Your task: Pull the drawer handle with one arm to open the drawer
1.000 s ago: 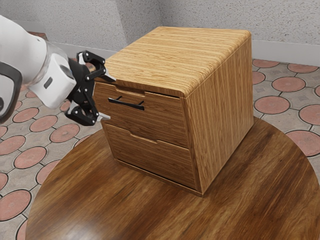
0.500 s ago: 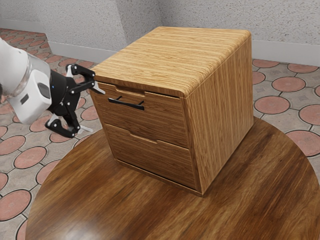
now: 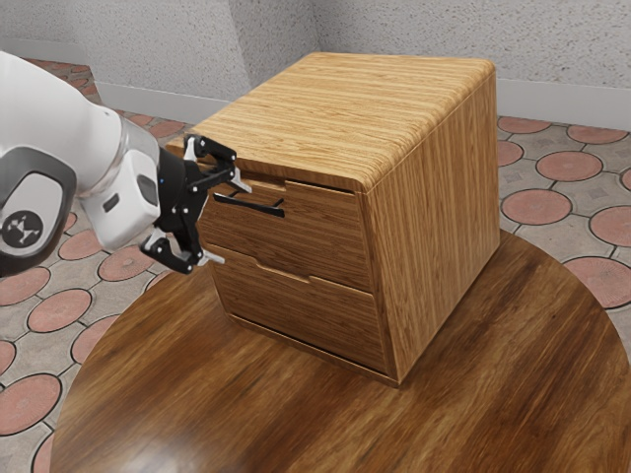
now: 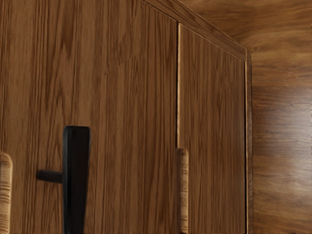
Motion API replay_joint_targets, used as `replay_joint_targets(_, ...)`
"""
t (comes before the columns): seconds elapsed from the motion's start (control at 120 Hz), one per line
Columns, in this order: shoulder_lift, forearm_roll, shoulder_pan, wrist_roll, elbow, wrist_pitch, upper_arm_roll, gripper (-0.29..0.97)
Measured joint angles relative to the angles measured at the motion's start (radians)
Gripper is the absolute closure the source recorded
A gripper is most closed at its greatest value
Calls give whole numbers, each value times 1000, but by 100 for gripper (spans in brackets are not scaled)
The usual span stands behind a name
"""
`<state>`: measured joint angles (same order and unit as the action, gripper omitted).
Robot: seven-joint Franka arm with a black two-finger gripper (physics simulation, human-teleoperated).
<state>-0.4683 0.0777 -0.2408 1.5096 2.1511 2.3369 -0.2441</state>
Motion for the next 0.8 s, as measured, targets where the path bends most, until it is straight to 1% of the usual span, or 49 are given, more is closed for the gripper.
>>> replay_joint_targets(0.275,29,-1,0,22,3,6,-4,0)
replay_joint_targets(0.8,4,1,1,45,26,-5,-15,1)
